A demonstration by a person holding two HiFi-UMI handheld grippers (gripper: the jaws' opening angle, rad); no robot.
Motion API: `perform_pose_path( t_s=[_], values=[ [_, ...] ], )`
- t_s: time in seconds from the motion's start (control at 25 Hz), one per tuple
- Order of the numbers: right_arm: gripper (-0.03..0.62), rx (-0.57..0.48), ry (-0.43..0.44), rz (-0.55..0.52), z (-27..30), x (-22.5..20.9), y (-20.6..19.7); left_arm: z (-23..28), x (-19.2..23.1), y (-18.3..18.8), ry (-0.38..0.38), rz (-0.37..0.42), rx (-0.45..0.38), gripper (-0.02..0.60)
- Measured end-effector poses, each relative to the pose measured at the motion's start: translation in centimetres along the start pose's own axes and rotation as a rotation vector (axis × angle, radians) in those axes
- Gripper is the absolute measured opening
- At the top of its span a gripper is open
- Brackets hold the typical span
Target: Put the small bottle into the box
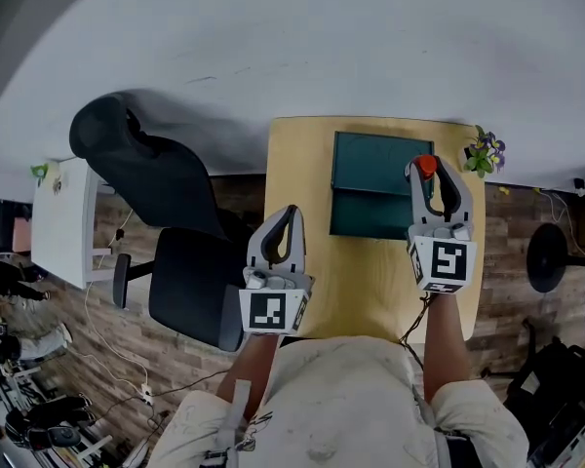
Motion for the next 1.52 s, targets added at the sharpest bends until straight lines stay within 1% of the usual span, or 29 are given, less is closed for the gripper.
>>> perform_pose_path(
  t_s=[0.44,0.72,0.96,1.12,1.52],
  values=[
    [0.147,-0.015,-0.048,-0.043,-3.4,3.5,3.2,-1.8,3.9,0.3,-0.013,0.014,-0.038,0.008],
    [0.147,-0.012,-0.061,-0.033,-5.0,5.8,3.9,-1.8,6.1,0.6,-0.018,0.025,-0.032,0.008],
    [0.147,0.003,-0.069,-0.029,-6.0,6.9,3.7,-1.9,6.7,0.8,-0.039,0.042,-0.041,0.008],
    [0.147,0.012,-0.072,-0.029,-6.2,7.0,3.5,-1.7,6.7,0.7,-0.050,0.041,-0.040,0.008],
    [0.146,0.033,-0.053,-0.032,-6.0,7.4,3.1,-1.5,6.8,0.2,-0.049,0.041,-0.035,0.008]
  ],
)
Point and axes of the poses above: the fingertips, and each gripper's own axes: z forward along the fingers, x to its left, y out of its top, the point moved 6 cm from there along -z, backward along the fingers, and after that the axes turned 5 degrees about x, right-handed, at the moved point
